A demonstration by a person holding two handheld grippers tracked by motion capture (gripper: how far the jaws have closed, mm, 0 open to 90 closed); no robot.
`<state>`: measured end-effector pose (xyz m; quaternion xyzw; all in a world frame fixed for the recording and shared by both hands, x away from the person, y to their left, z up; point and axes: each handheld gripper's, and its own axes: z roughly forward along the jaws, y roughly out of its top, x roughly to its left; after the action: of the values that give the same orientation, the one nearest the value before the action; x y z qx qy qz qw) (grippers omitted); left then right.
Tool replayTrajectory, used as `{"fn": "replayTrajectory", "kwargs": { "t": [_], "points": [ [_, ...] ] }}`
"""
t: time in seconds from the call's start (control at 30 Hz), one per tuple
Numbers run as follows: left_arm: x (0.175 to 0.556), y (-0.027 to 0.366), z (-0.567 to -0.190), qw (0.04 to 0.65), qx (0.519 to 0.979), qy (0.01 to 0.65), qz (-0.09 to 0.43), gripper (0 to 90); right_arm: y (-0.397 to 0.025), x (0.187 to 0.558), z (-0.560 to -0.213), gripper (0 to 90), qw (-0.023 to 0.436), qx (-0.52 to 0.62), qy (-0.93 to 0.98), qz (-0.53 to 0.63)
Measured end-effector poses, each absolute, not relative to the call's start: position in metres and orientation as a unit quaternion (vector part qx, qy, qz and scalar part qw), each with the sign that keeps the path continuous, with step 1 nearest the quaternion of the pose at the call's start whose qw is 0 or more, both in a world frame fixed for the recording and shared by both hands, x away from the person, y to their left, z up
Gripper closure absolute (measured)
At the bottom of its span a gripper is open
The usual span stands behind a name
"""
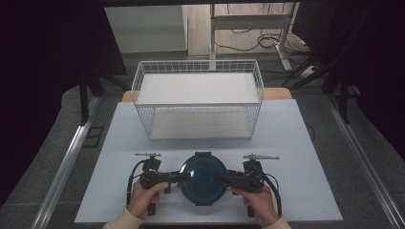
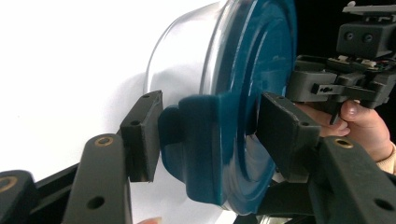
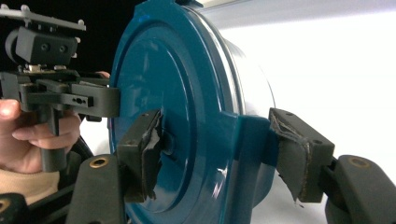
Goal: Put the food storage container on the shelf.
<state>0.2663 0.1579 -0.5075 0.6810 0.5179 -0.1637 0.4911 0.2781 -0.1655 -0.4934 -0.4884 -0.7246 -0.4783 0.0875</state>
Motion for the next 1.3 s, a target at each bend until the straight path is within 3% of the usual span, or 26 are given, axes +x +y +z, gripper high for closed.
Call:
{"fn": "replayTrajectory", "kwargs": {
  "t": [1.3],
  "points": [
    [0.262,0.162,-0.446,0.535,0.693,0.473,-0.102,45.3,-0.167,0.275,-0.441,37.1,0.036,-0.427,-0.732,-0.529]
  ]
}}
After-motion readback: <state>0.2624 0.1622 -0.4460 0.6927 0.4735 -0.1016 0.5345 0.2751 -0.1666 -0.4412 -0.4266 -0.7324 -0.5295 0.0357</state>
